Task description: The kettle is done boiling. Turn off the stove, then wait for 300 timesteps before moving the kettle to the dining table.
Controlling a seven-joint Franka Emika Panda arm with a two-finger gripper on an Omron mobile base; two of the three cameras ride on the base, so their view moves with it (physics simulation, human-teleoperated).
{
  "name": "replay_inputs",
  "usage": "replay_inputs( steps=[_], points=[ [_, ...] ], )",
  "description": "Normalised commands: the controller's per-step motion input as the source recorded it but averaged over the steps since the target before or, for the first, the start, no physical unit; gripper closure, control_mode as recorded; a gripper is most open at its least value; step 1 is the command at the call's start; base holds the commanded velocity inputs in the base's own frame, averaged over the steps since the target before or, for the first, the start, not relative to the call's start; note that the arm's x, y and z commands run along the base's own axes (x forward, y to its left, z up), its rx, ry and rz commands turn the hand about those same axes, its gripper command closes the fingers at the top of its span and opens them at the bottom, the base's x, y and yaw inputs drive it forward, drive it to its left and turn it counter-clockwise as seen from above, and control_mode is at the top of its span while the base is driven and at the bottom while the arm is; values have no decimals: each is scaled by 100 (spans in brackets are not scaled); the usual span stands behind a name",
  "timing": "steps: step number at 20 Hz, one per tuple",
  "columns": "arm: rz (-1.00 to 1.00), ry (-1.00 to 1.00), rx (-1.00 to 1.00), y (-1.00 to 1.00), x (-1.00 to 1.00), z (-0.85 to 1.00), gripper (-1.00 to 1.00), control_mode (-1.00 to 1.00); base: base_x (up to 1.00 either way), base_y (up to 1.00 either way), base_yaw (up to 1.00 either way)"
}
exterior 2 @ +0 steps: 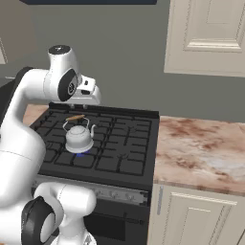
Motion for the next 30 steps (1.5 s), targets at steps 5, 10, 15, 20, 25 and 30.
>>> replay_inputs(
  steps=[5, 10, 15, 20, 25, 30],
  points=[
    [0, -2, 0, 0, -2, 0, -100, -100, 0, 0, 0],
    [0, 0, 0, 0, 0, 0, -100, -100, 0, 0, 0],
    [0, 0, 0, 0, 0, 0, -100, -100, 0, 0, 0],
    [0, -2, 2, -6, 0, -2, -100, 100, 0, -6, 0],
    [0, 0, 0, 0, 0, 0, -100, 100, 0, -47, 0],
    [0, 0, 0, 0, 0, 0, -100, 100, 0, -44, 0]
  ],
)
